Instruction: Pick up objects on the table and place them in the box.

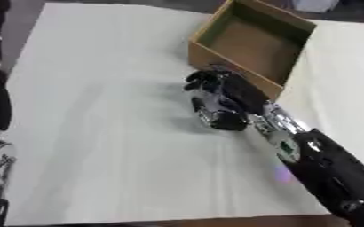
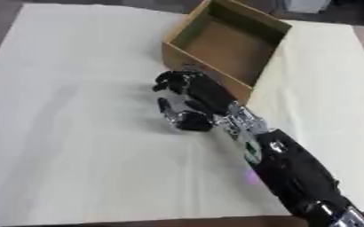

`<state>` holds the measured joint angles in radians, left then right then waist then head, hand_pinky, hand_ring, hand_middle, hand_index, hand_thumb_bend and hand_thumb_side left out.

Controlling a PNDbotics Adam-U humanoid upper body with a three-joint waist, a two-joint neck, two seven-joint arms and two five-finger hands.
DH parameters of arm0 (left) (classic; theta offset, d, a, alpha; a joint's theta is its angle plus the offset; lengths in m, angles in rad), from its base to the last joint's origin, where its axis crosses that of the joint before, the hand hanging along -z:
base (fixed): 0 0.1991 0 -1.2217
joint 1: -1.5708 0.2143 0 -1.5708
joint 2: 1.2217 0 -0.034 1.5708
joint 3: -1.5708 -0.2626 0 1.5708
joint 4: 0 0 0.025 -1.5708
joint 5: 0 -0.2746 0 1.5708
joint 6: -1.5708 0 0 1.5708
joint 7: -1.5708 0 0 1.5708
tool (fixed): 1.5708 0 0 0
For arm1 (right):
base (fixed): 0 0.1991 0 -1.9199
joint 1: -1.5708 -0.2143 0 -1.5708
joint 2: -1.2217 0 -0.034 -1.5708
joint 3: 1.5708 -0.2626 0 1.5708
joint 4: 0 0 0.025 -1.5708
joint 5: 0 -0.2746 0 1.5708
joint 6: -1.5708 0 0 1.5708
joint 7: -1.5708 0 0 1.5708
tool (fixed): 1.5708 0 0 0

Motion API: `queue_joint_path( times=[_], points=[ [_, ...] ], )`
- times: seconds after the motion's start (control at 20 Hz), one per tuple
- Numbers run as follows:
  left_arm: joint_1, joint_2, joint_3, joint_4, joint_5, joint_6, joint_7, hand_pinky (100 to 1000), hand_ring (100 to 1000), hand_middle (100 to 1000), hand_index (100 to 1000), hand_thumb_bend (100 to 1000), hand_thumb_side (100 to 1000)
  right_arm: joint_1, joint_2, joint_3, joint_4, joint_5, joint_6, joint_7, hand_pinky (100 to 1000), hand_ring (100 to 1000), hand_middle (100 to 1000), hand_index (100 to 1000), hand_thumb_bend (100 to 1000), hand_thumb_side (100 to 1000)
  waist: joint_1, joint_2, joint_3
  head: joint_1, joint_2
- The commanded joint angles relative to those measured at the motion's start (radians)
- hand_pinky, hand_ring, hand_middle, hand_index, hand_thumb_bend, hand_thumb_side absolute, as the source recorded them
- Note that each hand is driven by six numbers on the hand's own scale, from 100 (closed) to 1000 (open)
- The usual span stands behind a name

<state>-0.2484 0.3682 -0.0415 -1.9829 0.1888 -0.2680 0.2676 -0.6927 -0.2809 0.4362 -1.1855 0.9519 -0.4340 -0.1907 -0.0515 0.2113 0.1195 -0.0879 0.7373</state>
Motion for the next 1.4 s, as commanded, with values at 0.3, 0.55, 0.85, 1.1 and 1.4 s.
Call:
queue_joint_path(
  times=[0.3,0.55,0.85,1.1,1.4],
  points=[
    [-0.008,0.004,0.003,-0.017,-0.009,0.002,-0.002,1000,863,863,884,100,1000,-0.011,-0.022,-0.036,0.002,0.021,0.006,-0.029,588,716,781,801,100,1000,0.002,-0.013,-0.004,-0.002,-0.003],
    [-0.004,0.004,0.003,-0.017,-0.011,0.003,-0.001,1000,863,863,884,100,1000,-0.004,-0.038,-0.038,-0.003,0.021,0.009,-0.029,593,719,783,802,100,1000,0.001,-0.015,-0.009,0.0,0.001],
    [-0.004,0.004,0.003,-0.017,-0.011,0.002,-0.002,1000,863,863,885,100,1000,-0.008,-0.045,-0.042,-0.002,0.025,-0.025,-0.023,596,720,784,802,105,1000,0.005,-0.014,-0.009,-0.001,-0.001],
    [-0.005,0.003,0.002,-0.017,-0.011,0.001,-0.003,1000,863,863,885,100,1000,-0.008,-0.041,-0.046,0.016,0.03,-0.047,-0.024,596,721,787,807,128,1000,0.007,-0.01,-0.005,-0.002,-0.004],
    [-0.009,0.001,0.001,-0.017,-0.011,0.001,-0.005,1000,862,863,885,100,1000,-0.008,-0.027,-0.047,0.053,0.04,-0.074,-0.024,592,732,805,823,161,1000,0.008,-0.004,0.001,-0.003,-0.007]
  ],
)
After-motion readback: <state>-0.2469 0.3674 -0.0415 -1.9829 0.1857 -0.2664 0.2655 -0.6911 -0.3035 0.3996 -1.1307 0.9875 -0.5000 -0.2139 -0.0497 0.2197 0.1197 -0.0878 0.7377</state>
